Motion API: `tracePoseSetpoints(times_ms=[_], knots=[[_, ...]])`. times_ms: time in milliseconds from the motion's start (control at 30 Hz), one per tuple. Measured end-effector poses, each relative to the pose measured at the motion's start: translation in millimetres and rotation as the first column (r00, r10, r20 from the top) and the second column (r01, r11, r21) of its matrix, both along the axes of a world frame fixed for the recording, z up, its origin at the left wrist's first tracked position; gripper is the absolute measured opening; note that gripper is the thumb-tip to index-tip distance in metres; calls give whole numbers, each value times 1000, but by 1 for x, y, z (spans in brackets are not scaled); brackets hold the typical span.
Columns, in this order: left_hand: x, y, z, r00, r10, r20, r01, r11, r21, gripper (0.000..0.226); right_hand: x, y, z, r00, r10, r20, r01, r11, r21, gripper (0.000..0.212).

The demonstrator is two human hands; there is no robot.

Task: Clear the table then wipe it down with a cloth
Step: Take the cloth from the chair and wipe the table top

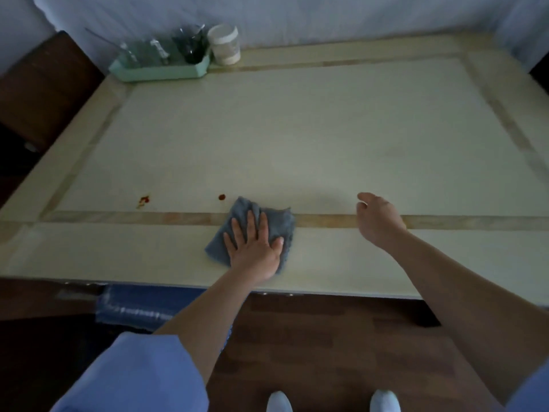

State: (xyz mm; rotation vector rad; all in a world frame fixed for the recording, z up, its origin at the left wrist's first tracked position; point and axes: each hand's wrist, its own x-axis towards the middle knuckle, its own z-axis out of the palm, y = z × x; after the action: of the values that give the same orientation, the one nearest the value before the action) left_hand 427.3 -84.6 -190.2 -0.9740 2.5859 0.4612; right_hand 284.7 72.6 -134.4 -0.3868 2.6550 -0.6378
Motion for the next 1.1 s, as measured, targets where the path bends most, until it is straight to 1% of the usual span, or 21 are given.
tracePoseSetpoints(times_ms=[100,200,333,433,500,600,700,800,967,1100], knots=[[-29,35,0,987,-152,-52,152,988,10,69,-4,20,0,997,-74,21,75,997,-11,43],[-63,75,-2,952,-297,-76,299,954,20,69,-13,46,2,995,-100,9,100,995,6,44],[-101,132,-5,886,-448,-117,451,893,-2,66,-35,85,3,987,-163,13,162,985,60,47],[-125,172,-5,806,-579,-128,584,812,4,64,-48,112,-1,977,-214,0,214,974,71,47],[-140,189,-4,766,-628,-135,634,773,-1,62,-57,124,-2,973,-232,-8,232,969,88,43],[-147,190,-6,738,-661,-136,667,745,1,61,-65,124,-2,972,-235,-20,236,966,109,35],[-141,165,-9,740,-649,-174,659,752,-6,61,-65,97,-3,984,-174,-26,176,980,96,34],[-123,120,-11,789,-587,-184,589,807,-50,61,-56,51,-3,997,-69,-19,70,994,87,35],[-63,5,-17,883,-439,-167,411,894,-175,73,-20,-40,-11,992,128,-12,-128,992,20,35],[-3,-96,-12,963,-258,-75,225,927,-301,68,13,-109,-21,973,228,-14,-229,973,-35,27]])
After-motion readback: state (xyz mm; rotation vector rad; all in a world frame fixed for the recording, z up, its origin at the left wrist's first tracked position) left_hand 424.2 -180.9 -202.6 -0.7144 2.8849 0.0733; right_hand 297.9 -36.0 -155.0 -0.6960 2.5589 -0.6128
